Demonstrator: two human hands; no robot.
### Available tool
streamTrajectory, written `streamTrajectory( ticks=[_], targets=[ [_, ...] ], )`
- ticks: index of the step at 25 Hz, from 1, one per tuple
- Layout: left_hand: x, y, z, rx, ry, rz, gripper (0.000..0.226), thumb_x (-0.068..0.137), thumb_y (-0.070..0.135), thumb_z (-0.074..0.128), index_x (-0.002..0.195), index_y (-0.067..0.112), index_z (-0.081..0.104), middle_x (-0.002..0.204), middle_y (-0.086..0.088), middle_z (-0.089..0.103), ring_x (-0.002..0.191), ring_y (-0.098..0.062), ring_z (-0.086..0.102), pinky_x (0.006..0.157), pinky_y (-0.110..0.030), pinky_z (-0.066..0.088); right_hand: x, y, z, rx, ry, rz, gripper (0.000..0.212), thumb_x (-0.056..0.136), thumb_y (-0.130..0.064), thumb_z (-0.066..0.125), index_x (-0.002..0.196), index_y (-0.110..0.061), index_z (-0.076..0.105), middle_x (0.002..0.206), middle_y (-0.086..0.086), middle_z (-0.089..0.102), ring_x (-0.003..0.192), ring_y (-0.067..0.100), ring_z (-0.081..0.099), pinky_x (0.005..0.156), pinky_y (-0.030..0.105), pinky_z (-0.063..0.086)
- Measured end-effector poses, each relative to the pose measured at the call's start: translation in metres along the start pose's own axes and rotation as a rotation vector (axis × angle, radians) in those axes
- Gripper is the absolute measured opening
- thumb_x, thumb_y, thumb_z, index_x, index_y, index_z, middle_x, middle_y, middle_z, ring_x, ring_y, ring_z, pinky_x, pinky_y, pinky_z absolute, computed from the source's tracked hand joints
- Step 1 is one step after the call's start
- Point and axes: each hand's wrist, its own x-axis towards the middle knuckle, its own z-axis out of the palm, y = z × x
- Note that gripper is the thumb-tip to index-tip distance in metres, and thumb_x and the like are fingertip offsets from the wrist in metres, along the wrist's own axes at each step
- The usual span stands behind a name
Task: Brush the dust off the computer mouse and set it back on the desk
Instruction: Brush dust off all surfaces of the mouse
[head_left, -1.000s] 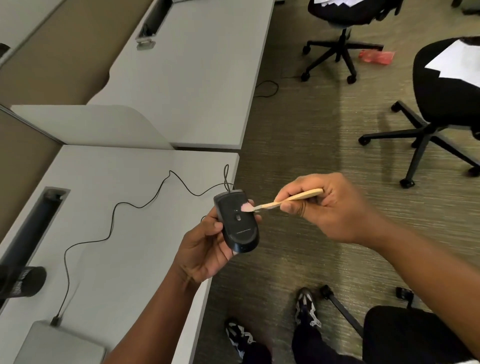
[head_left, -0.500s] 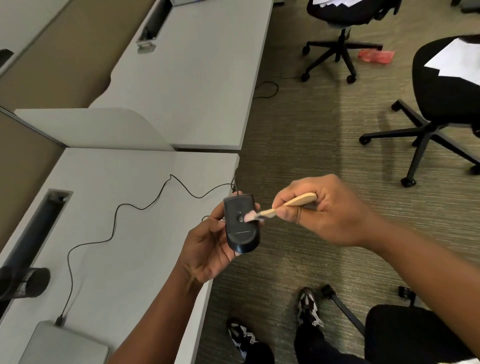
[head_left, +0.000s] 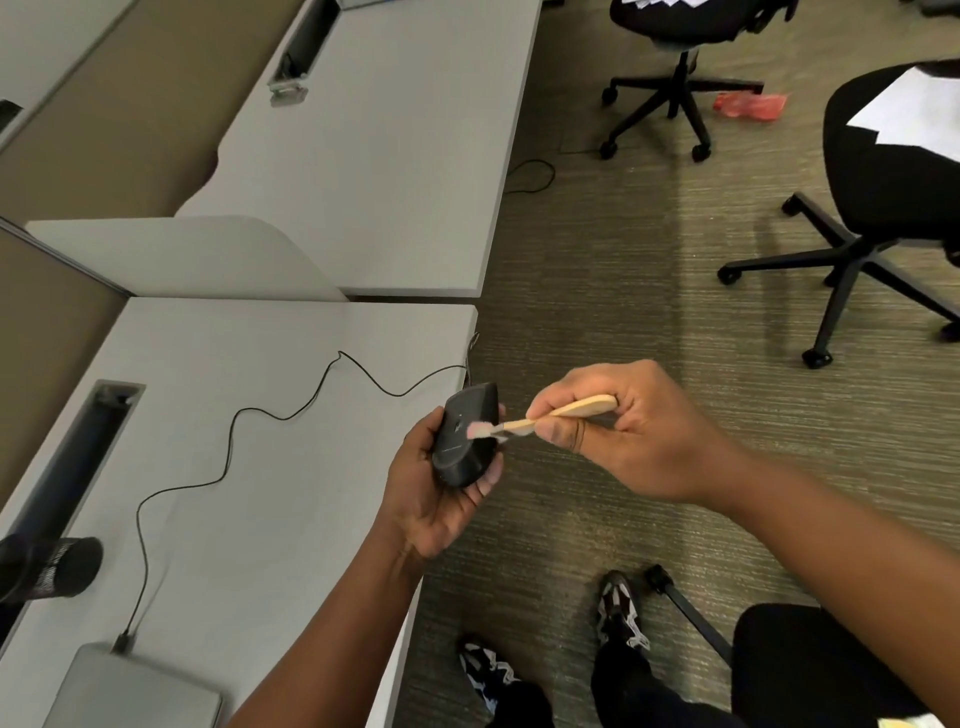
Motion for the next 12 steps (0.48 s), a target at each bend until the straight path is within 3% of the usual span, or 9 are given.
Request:
streamTrajectory(
  ticks=[2,7,12],
  targets=[
    [0.004,-0.002,-0.001,-0.041,0.005,-0.007,0.063,0.09,0.033,0.059,0.145,0.005,0.054,0.118,-0.025,0.07,0.095,-0.032,0.069,0.066,-0.038,0.066,-0.002,-0.002,0.002,0.051,-0.024,-0.002,0.011,0.093,-0.022,0.074,0.101,-0.017,0.08,0.085,-0.009,0.076,0.074,0.01,0.069,0.065,0.021,0.052],
    [0.005,-0.004,0.001,-0.042,-0.04,-0.014,0.051,0.097,0.033,0.053,0.14,0.008,0.059,0.12,-0.023,0.068,0.095,-0.03,0.067,0.068,-0.036,0.063,0.017,0.0,-0.003,-0.084,0.202,-0.007,0.018,0.092,-0.026,0.074,0.105,-0.016,0.08,0.092,-0.019,0.073,0.081,-0.005,0.069,0.068,0.011,0.049],
    [0.009,-0.003,0.006,-0.118,-0.002,-0.01,0.059,0.093,0.031,0.056,0.147,0.007,0.053,0.115,-0.023,0.069,0.094,-0.029,0.067,0.061,-0.034,0.063,0.004,-0.001,0.008,-0.049,0.092,-0.051,0.011,0.093,-0.017,0.075,0.101,-0.013,0.081,0.082,-0.023,0.07,0.075,-0.003,0.068,0.064,0.01,0.047]
  ],
)
